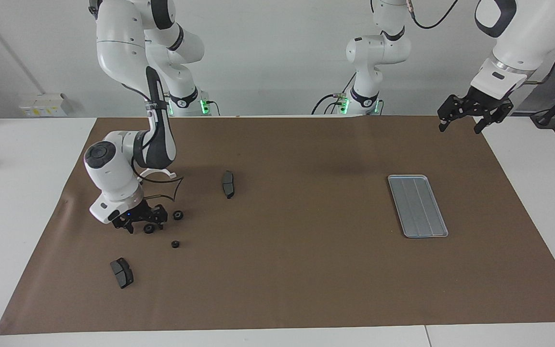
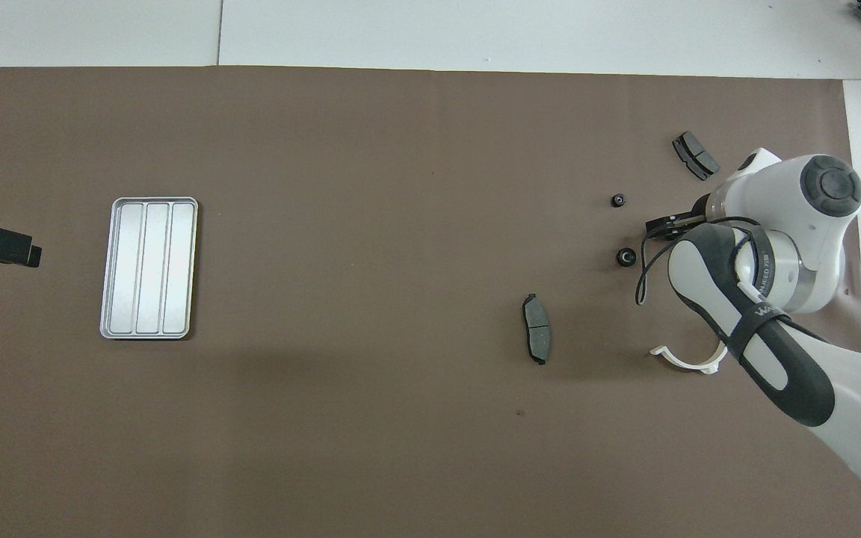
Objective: Pick bearing gear from pile to tray
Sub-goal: 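Reach the right gripper to a small black bearing and grasp it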
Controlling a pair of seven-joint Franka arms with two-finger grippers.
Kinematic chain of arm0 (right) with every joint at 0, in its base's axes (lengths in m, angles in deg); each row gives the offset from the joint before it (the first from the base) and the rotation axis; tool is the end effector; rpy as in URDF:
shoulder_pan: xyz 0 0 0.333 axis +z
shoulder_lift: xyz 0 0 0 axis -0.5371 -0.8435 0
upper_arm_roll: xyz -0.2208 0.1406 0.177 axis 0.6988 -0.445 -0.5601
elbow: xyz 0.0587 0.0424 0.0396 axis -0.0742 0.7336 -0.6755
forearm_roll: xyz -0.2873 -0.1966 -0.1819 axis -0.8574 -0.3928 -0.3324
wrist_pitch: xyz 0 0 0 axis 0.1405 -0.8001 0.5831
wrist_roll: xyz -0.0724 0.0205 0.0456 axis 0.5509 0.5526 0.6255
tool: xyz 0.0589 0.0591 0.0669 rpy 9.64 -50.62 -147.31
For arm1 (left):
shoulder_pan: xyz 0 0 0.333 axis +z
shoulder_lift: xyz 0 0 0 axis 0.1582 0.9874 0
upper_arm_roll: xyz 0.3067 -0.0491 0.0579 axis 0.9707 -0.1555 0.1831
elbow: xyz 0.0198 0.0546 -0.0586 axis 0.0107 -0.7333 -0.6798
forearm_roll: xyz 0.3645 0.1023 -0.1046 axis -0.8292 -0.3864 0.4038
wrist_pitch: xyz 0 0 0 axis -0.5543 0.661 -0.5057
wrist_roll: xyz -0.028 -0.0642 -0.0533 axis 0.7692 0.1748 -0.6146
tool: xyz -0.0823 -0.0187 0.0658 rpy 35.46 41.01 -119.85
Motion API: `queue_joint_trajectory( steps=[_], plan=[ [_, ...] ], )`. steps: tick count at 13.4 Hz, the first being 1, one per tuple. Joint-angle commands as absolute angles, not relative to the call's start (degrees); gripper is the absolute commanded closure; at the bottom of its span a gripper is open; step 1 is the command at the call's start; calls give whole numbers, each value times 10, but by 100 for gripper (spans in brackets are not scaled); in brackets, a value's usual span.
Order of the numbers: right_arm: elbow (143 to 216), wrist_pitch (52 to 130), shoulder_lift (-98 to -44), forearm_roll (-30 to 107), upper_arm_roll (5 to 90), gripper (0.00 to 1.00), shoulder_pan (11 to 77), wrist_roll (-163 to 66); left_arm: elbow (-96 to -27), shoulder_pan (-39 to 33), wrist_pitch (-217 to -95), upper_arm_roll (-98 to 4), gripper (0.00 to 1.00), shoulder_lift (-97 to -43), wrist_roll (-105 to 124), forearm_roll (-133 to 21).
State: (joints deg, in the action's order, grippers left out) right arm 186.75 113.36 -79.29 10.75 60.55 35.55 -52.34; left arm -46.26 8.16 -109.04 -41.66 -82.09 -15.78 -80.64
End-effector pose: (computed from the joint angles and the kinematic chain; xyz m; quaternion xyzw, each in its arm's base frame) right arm 0.6326 -0.0281 0.2872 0.9967 0.0629 0.0503 0.0076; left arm 0.5418 0.0097 0.6179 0.9972 -0.0736 0.0011 0.0087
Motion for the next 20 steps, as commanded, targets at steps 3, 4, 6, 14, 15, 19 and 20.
queue_joint_trajectory(
  steps=[3,4,6,14,15,19,20],
  plan=[
    [1870,1131,-789,119,602,31,349,-544,-476,89,-1087,-420,0,-835,-156,-801],
    [1870,1131,-789,119,602,35,349,-544,-476,89,-1087,-420,0,-835,-156,-801],
    [1871,1129,-788,119,602,40,349,-544,-476,89,-1087,-420,0,-835,-156,-801],
    [1882,1122,-785,120,602,54,349,-544,-476,89,-1087,-420,0,-835,-156,-801],
    [1882,1122,-785,119,602,70,350,-544,-476,89,-1087,-420,0,-835,-156,-801],
    [1879,1122,-785,119,602,100,353,-545,-476,89,-1087,-420,0,-835,-156,-801],
    [1877,1121,-785,119,602,100,353,-545,-476,89,-1087,-420,0,-835,-156,-801]
  ],
)
